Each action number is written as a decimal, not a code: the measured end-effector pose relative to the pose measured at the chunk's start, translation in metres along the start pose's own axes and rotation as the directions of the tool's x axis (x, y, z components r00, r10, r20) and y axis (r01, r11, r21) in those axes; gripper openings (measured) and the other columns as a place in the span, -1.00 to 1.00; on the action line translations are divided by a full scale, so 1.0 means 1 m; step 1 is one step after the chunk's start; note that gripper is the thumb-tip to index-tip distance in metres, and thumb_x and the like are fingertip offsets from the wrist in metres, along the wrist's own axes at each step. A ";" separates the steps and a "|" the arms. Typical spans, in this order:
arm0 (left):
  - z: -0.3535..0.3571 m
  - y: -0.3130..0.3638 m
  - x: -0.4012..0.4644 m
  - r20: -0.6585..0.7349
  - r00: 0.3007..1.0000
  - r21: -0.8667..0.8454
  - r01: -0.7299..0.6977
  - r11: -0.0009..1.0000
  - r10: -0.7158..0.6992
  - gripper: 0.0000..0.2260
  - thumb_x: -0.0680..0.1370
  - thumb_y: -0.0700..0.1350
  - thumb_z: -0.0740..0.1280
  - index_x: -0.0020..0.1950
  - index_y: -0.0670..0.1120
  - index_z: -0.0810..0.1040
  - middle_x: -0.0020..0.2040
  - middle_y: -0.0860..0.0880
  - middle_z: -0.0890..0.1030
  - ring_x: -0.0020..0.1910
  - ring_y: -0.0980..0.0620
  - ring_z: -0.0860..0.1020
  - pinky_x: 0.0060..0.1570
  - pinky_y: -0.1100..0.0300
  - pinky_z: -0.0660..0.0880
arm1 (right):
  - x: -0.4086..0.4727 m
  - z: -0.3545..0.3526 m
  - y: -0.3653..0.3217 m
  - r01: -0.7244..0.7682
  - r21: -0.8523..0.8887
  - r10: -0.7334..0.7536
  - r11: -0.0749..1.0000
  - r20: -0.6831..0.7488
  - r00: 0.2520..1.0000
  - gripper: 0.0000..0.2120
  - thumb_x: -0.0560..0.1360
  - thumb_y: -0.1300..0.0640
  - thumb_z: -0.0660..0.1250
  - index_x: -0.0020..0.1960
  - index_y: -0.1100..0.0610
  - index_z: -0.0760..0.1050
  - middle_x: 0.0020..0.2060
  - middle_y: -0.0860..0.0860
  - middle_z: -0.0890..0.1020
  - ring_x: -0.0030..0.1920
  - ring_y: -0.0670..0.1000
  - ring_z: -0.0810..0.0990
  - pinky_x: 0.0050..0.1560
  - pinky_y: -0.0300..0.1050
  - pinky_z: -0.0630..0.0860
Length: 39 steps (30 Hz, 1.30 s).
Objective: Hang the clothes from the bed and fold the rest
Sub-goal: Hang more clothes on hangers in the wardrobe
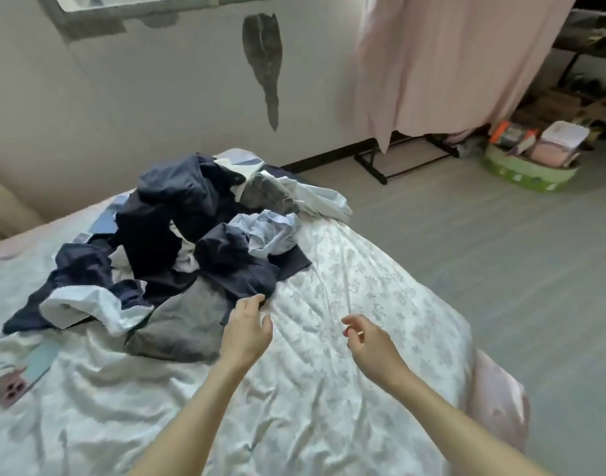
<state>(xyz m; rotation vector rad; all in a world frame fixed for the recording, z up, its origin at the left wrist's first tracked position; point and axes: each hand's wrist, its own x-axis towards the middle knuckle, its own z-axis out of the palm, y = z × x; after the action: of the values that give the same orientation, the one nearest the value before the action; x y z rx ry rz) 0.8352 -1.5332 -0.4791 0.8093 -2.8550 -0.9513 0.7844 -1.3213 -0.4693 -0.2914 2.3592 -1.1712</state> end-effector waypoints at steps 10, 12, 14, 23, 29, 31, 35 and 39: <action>0.120 -0.105 0.183 0.124 0.948 0.323 0.242 0.915 -0.294 -0.21 0.51 0.07 0.32 0.51 0.15 -0.20 0.51 -0.09 -0.29 0.49 -0.20 -0.18 0.36 -0.16 0.16 | 0.179 0.081 0.053 -0.070 -0.096 0.079 0.993 0.093 0.993 -0.69 0.60 0.12 0.02 0.30 0.03 0.36 0.22 -0.02 0.49 -0.03 -0.06 0.44 -0.04 -0.18 0.36; 0.128 -0.115 0.199 0.080 0.949 0.349 0.261 0.900 -0.306 -0.30 0.52 -0.03 0.32 0.51 0.14 -0.06 0.51 -0.14 -0.18 0.46 -0.22 -0.04 0.31 -0.13 0.24 | 0.192 0.085 0.061 -0.081 -0.124 0.092 0.989 0.092 0.991 -0.69 0.60 0.12 0.02 0.30 0.04 0.35 0.22 -0.01 0.50 -0.05 -0.03 0.45 -0.06 -0.12 0.40; 0.128 -0.123 0.209 -0.033 0.965 0.267 0.259 0.928 -0.259 -0.54 0.53 -0.23 0.25 0.40 0.00 0.27 0.41 -0.18 0.15 0.29 -0.23 0.24 0.12 -0.05 0.36 | 0.199 0.085 0.065 -0.094 -0.136 0.108 0.986 0.097 0.989 -0.68 0.60 0.12 0.02 0.31 0.04 0.34 0.20 -0.01 0.49 -0.01 -0.01 0.47 -0.01 -0.04 0.46; 0.087 -0.067 0.136 -0.140 0.975 -0.290 -0.206 0.935 0.171 -0.73 0.39 -0.50 0.27 0.01 -0.30 0.60 -0.09 -0.08 0.53 -0.07 0.02 0.52 -0.04 0.49 0.33 | 0.185 0.064 0.031 -0.502 0.580 0.374 0.642 0.335 0.865 -0.68 0.55 -0.13 0.20 0.18 0.05 0.37 0.13 0.06 0.54 0.08 0.08 0.57 0.07 0.02 0.54; 0.090 0.000 0.025 0.114 0.879 -0.424 -0.379 0.822 0.464 -0.83 0.35 -0.33 0.35 -0.10 -0.20 0.65 -0.18 0.09 0.52 -0.20 0.19 0.47 -0.15 0.51 0.33 | 0.112 0.036 0.009 -0.416 0.563 0.327 0.714 0.258 0.909 -0.90 0.49 0.30 0.27 -0.02 0.22 0.52 -0.16 0.12 0.61 -0.23 0.02 0.58 -0.25 -0.18 0.51; 0.086 0.017 -0.004 0.212 0.873 -0.496 -0.291 0.818 0.439 -0.83 0.38 -0.21 0.40 -0.06 -0.08 0.67 -0.14 0.18 0.55 -0.14 0.20 0.50 -0.15 0.47 0.35 | 0.076 0.015 0.020 -0.418 0.552 0.415 0.721 0.139 0.899 -0.87 0.46 0.38 0.20 -0.13 0.21 0.48 -0.25 0.11 0.56 -0.29 0.01 0.51 -0.30 -0.18 0.44; 0.081 0.053 -0.050 0.200 0.916 -0.620 -0.156 0.769 0.348 -0.76 0.39 -0.12 0.39 0.00 0.12 0.53 0.02 0.08 0.50 0.01 0.24 0.48 -0.03 0.40 0.37 | -0.002 -0.042 0.037 -0.306 0.527 0.346 0.793 0.024 0.938 -0.78 0.45 0.41 0.18 -0.12 0.17 0.52 -0.33 -0.06 0.64 -0.28 -0.11 0.60 -0.29 -0.30 0.49; 0.080 0.107 -0.090 0.324 0.819 -0.494 -0.280 0.823 0.473 -0.40 0.35 -0.02 0.31 0.34 0.25 0.21 0.35 0.17 0.22 0.35 0.20 0.15 0.33 0.28 0.11 | -0.101 -0.109 0.040 -0.118 0.207 0.115 0.971 0.029 0.993 -0.64 0.35 0.35 0.18 -0.15 -0.09 0.53 -0.22 -0.29 0.61 -0.14 -0.28 0.55 -0.10 -0.48 0.41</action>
<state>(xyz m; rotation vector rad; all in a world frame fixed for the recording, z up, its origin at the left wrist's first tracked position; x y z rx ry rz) 0.8486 -1.3735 -0.4713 -0.0493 -2.7687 -1.7733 0.8165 -1.1820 -0.4116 -0.0890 2.1841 -1.3390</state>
